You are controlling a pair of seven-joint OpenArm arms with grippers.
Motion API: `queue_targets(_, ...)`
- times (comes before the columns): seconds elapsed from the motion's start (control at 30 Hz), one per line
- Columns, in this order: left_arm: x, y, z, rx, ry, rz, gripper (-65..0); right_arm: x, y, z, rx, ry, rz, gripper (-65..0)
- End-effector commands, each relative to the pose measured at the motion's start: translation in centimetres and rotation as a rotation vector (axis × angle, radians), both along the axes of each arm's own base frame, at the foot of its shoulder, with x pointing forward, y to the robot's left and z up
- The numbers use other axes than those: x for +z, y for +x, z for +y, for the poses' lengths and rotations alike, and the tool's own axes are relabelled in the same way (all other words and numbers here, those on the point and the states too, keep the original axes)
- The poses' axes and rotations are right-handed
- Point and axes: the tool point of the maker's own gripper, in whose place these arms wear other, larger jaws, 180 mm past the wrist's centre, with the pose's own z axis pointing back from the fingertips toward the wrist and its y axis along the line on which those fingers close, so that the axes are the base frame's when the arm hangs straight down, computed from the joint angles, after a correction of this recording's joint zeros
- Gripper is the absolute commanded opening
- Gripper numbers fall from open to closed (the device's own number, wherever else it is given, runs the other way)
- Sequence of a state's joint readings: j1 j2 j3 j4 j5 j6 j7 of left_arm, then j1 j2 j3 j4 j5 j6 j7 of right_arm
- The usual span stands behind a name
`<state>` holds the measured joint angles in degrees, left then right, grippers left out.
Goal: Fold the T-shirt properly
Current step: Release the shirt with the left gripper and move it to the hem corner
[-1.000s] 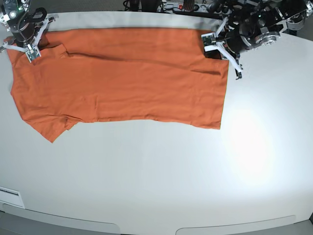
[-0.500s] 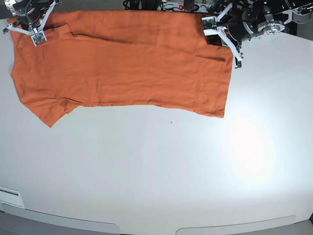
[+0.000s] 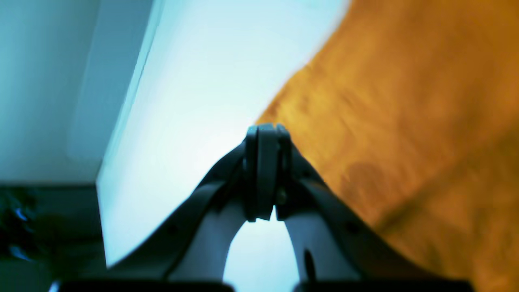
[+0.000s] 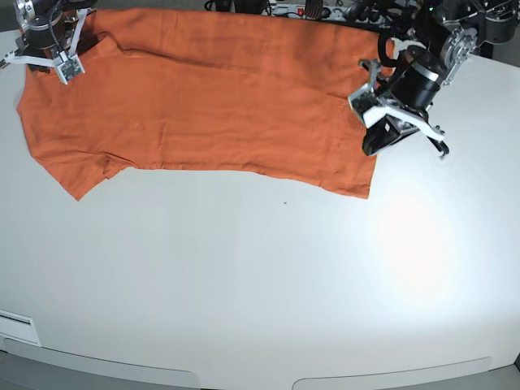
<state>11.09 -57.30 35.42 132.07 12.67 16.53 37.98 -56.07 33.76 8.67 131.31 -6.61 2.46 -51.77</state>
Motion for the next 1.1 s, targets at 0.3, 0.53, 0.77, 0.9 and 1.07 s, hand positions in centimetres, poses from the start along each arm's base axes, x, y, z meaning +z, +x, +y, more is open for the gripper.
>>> queue_targets(0.3,-0.6,7.8,8.3,0.346,-0.348,0.026,-65.0,1.0,0.7,-0.2,0.006,-0.022,-0.045,-49.3)
queue_targets(0.53,-0.6,7.0,6.1,0.192,-0.978,0.305,-65.0,1.1,0.7,-0.4,-0.009,-0.024,-0.057,-49.3)
queue_targets(0.77,-3.4,7.0,7.7,0.281,-1.016,0.389,-36.8,1.2,0.9,-0.2,0.0,-0.018,-0.067,-49.3)
queue_targets(0.9,-5.1,6.7,7.0,0.335,-1.018,0.442,-31.0,1.2,1.0,-0.2,0.003,-0.016,-0.069,-49.3)
queue_targets(1.07,-7.3,7.4,4.7,0.317,-0.975,0.503,-31.0,1.6,2.0,-0.1,0.001,-0.013,-0.102,-49.3)
